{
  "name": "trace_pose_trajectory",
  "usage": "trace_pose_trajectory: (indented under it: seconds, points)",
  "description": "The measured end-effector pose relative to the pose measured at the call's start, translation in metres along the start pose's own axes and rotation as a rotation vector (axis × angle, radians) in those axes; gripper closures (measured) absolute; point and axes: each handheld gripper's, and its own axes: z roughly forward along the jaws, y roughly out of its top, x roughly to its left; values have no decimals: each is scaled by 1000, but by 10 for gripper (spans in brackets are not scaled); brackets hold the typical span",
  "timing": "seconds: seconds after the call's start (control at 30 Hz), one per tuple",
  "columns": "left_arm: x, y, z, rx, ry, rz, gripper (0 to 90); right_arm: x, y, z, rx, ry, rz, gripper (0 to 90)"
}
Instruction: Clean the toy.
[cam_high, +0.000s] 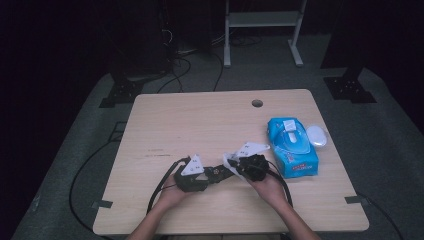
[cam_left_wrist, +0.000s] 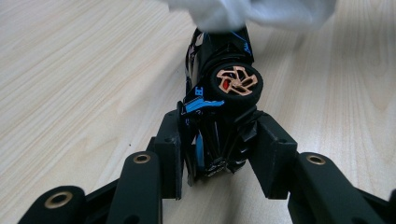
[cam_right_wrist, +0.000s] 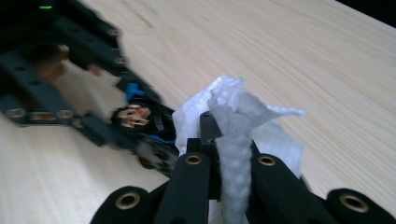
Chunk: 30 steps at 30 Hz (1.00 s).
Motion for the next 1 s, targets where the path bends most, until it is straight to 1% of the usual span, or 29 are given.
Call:
trace_pose_trajectory:
  seconds: [0.03,0.07,0.13,0.17,0.2,0.23,0.27,0.33,0.37,0.4,0.43,0.47,0.5,0.57,0.63,0.67,0.7,0.77,0.8,0.83,0.87,0.93,0.97,1.0]
  points:
    - [0,0,-1,2,0,2,588,0,1,0,5,1,-8,881]
    - [0,-1,-2,1,1,1,588,-3,1,-1,7,9,4,881]
    - [1,-2,-3,0,0,2,588,-13,-3,-4,4,-13,28,880]
    - [2,-2,-3,1,-1,1,588,-19,-5,-6,-6,-20,52,880]
    - [2,-1,-2,2,-2,-2,588,-23,-7,-8,1,-56,53,880]
    - [2,-1,-2,1,1,-4,588,-25,-9,-10,10,-91,37,880]
    - [1,-1,-1,3,2,2,588,-26,-9,-11,9,-100,39,881]
    - [1,-1,-1,4,4,4,588,-25,-9,-10,4,-77,65,881]
    - [1,-1,-2,5,3,3,588,-22,-9,-8,-1,-71,61,880]
    - [1,-1,-2,5,2,2,588,-19,-7,-7,-2,-63,43,880]
    - [2,-1,-3,7,0,4,588,-17,-6,-7,1,-65,28,880]
    - [2,-2,-4,6,2,4,588,-17,-5,-7,4,-62,18,880]
    - [2,-2,-4,6,3,1,588,-19,-6,-7,5,-57,27,880]
    - [2,-2,-4,6,3,-2,588,-29,-10,-10,-2,-51,74,879]
    - [2,-2,-3,4,1,-3,588,-39,-15,-13,-17,-28,152,879]
    - [2,-2,-3,4,1,-2,588,-40,-15,-13,-20,-24,167,879]
    - [2,-1,-3,6,0,1,588,-37,-14,-13,-17,-34,153,879]
    - [2,-2,-3,2,2,-2,588,-27,-11,-11,-17,-13,115,879]
    - [1,-2,-4,4,5,-2,588,-23,-10,-10,-12,-23,91,879]
    - [2,-3,-4,5,6,-1,588,-21,-9,-9,-8,-34,69,879]
    - [2,-3,-5,4,5,-3,588,-23,-9,-10,-6,-30,75,878]
    - [3,-3,-5,3,2,-7,588,-31,-12,-12,-6,-51,95,878]
    - [3,-3,-5,4,1,-8,588,-35,-15,-13,-20,-36,137,878]
    - [3,-3,-4,3,1,-12,588,-39,-16,-14,-25,-25,159,878]
